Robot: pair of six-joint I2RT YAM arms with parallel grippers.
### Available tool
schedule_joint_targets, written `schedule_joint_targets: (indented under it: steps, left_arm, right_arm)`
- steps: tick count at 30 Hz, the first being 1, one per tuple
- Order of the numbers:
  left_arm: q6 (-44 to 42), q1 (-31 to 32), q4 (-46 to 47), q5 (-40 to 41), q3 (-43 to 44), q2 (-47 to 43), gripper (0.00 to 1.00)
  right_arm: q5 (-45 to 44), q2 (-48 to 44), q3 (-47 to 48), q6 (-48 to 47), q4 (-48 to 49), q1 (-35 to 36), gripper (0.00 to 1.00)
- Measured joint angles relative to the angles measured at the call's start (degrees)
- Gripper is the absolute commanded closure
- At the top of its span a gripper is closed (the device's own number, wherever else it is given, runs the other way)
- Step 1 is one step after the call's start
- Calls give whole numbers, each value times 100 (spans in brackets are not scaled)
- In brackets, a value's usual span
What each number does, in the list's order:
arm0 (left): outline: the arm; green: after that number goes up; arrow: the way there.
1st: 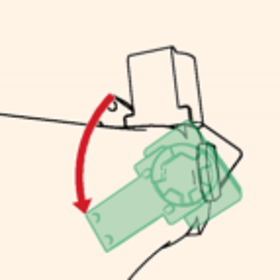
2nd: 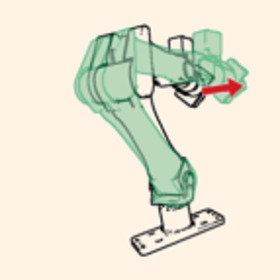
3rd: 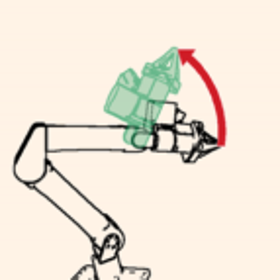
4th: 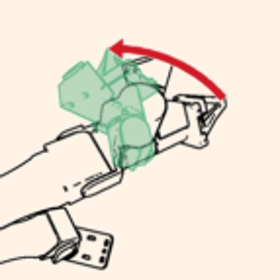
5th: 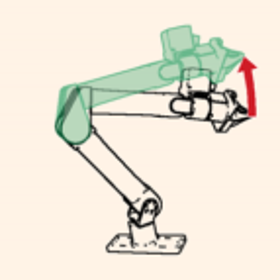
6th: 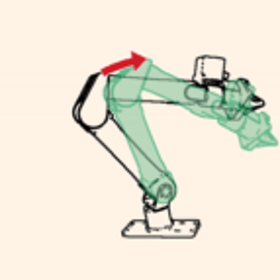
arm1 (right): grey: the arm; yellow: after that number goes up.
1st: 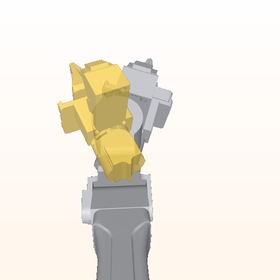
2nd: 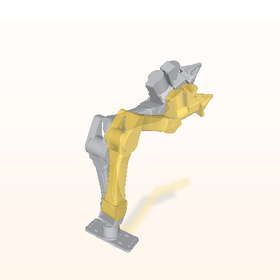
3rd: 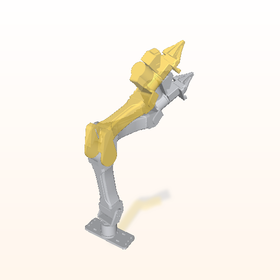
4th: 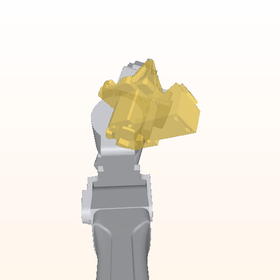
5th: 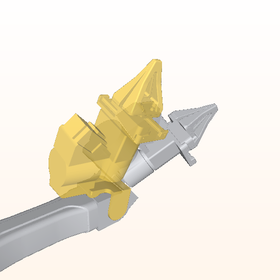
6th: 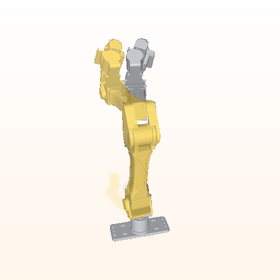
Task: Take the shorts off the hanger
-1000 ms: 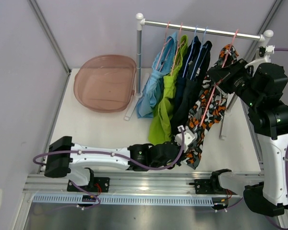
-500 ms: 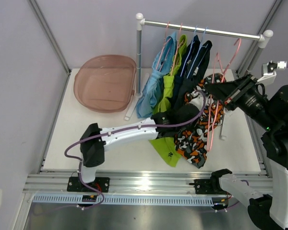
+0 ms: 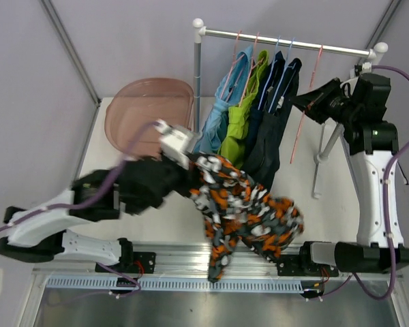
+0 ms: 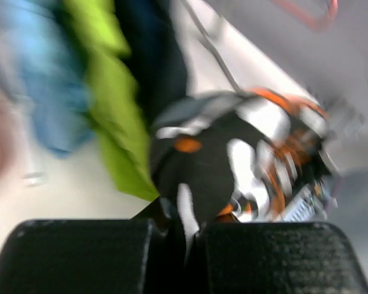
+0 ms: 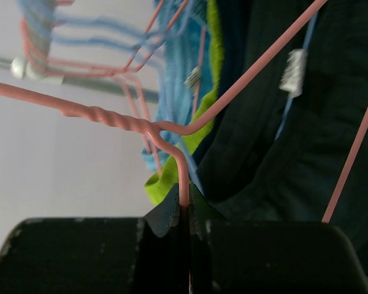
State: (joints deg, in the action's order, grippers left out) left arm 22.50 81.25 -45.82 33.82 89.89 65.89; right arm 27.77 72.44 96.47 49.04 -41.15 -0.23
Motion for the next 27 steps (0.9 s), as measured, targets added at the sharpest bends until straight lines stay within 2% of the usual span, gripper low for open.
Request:
schedule_joint_targets:
  steps: [6,12,19,25,27]
  left_arm:
    - [-437,-1040,-699,647,879,-758,100]
    - [-1182,-1941,-944,780,1532,-546,100]
    - [-2103,-3099,-975,487,3119,459,100]
    - [-2277,-4669,-831,-216,4599,1657,100]
    - [-2216,-5106,-651,-341,4806,2009,100]
  right_arm:
    - [284,662,468,-127,146,-424,100]
    - [542,793,651,-125,555,-647,100]
    - [721,855,573,-107,785,-909,100]
    - [820,942,122,-70,1113,-1075,100]
    - [839,940,-203,-39,1193,-1088,92]
